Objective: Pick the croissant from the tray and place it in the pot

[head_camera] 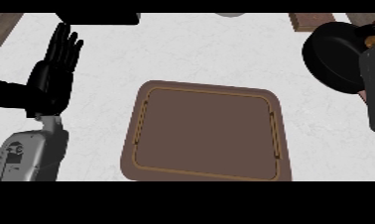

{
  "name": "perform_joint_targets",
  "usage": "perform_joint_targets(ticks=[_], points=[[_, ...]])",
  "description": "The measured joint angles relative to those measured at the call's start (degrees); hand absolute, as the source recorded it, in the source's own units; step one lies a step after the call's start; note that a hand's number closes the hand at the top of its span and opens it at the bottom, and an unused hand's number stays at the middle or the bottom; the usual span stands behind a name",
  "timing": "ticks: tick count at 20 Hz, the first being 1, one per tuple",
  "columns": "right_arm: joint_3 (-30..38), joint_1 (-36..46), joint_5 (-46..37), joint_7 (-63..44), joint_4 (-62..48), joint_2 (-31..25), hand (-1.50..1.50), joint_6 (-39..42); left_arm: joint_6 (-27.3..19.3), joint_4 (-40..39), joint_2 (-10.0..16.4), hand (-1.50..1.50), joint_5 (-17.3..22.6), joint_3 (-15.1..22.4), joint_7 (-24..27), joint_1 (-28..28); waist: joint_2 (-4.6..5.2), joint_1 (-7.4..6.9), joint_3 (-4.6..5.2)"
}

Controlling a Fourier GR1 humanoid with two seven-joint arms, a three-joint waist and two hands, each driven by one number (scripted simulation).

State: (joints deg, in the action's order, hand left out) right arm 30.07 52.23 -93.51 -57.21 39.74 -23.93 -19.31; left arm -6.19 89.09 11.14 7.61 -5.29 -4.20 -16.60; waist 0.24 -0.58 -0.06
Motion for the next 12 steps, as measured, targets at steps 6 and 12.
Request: perform_joint_targets(ticks=[6, 12], points=[[6.7, -2.0, 11.3, 5.9, -1.6, 0.4, -1.50, -4.9, 1.0, -1.6, 0.4, 0.00, 0.6, -1.0, 1.4, 0.2, 0.05, 0.09, -0.03], [7.0, -1.3, 16.8, 14.3, -4.6, 0.0, -1.50, -11.9, 0.7, -1.4, -0.5, 0.00, -0.3, -0.3, 2.2, 0.6, 0.10, -0.38, -0.02]])
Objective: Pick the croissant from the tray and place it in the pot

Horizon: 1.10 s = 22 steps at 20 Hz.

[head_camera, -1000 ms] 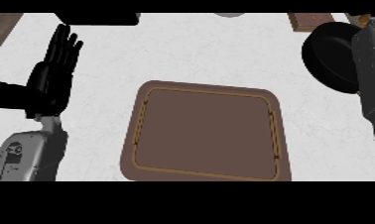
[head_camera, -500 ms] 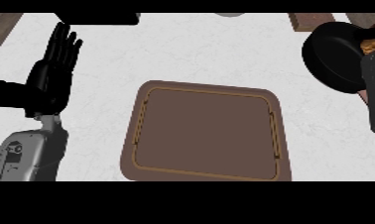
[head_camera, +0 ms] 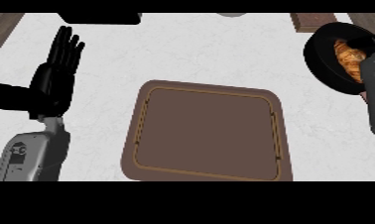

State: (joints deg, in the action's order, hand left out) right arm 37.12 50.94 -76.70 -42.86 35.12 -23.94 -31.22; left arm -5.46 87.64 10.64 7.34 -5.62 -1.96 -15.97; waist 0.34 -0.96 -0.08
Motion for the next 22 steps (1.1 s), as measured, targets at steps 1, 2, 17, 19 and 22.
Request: perform_joint_targets(ticks=[1, 2, 17, 19, 22], points=[[0.1, 0.5, 0.8, 1.3, 0.0, -0.4, -1.50, -1.3, -0.3, 0.3, -0.3, 0.00, -0.4, 0.4, -0.2, 0.0, 0.02, -0.06, -0.02], [0.2, 0.7, 1.6, 2.3, 0.4, 0.0, -1.50, -3.2, -0.1, 0.4, -0.1, 0.00, -0.3, 0.3, -0.2, 0.1, 0.00, -0.06, -0.01], [3.0, -7.9, 16.7, 10.4, 21.5, 5.2, -1.50, -17.9, 0.4, -0.8, 0.8, 0.00, 0.1, -1.6, 0.2, 0.1, -0.59, 1.65, 0.08], [2.9, -11.7, 19.3, 11.4, 26.6, 6.1, -1.50, -18.3, 0.3, -0.6, 0.7, 0.00, 0.1, -1.7, 0.0, 0.2, -0.64, 1.80, 0.09], [2.5, -17.6, 22.8, 11.9, 35.4, 7.6, -1.50, -17.9, 0.3, 0.2, 0.9, 0.00, 0.2, -1.7, -1.2, 0.2, -0.69, 1.89, 0.09]])
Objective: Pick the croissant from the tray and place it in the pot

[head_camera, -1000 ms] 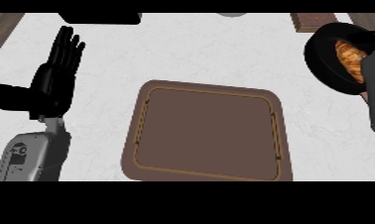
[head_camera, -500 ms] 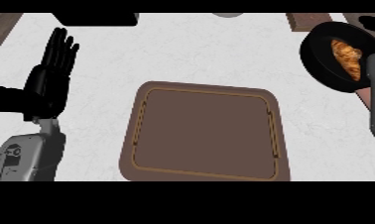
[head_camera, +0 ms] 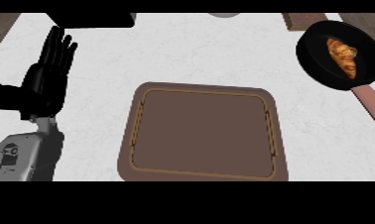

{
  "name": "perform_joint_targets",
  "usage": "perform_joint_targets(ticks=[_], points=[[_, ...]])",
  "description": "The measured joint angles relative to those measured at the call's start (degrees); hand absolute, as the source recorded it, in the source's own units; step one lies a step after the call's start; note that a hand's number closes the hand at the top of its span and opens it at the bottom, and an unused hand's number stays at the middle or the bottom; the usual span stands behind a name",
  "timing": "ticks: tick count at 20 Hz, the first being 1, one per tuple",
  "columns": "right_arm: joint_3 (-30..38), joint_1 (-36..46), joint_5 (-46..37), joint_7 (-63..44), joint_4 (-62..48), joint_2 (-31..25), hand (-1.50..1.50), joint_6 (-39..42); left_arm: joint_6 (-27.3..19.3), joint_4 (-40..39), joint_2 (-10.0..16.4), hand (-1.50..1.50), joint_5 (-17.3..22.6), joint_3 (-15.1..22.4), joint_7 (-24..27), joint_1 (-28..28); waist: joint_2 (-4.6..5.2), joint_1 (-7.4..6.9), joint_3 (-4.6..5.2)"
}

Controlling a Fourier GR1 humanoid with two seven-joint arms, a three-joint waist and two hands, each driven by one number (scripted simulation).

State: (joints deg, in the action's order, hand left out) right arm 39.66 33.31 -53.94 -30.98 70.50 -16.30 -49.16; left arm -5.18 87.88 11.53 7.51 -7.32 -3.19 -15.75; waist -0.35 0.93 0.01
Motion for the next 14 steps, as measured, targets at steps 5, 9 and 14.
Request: perform_joint_targets(ticks=[5, 9, 14], points=[[-0.2, -11.1, 3.4, -1.8, 15.8, 1.9, -1.50, 3.4, 0.5, 0.8, 0.1, 0.00, 0.1, -0.2, 0.2, 0.8, 0.01, 0.02, 0.01], [-0.1, -19.7, 5.7, -3.0, 26.9, 4.2, -1.50, 5.7, 0.3, 1.0, -0.5, 0.00, -0.3, 0.1, 0.7, 1.4, 0.10, -0.14, 0.02], [0.1, -28.7, 9.8, -2.5, 36.7, 6.7, -1.50, 7.1, -0.1, 1.0, -1.2, 0.00, -1.0, 0.7, 0.0, 0.4, 0.21, -0.34, -0.01]])
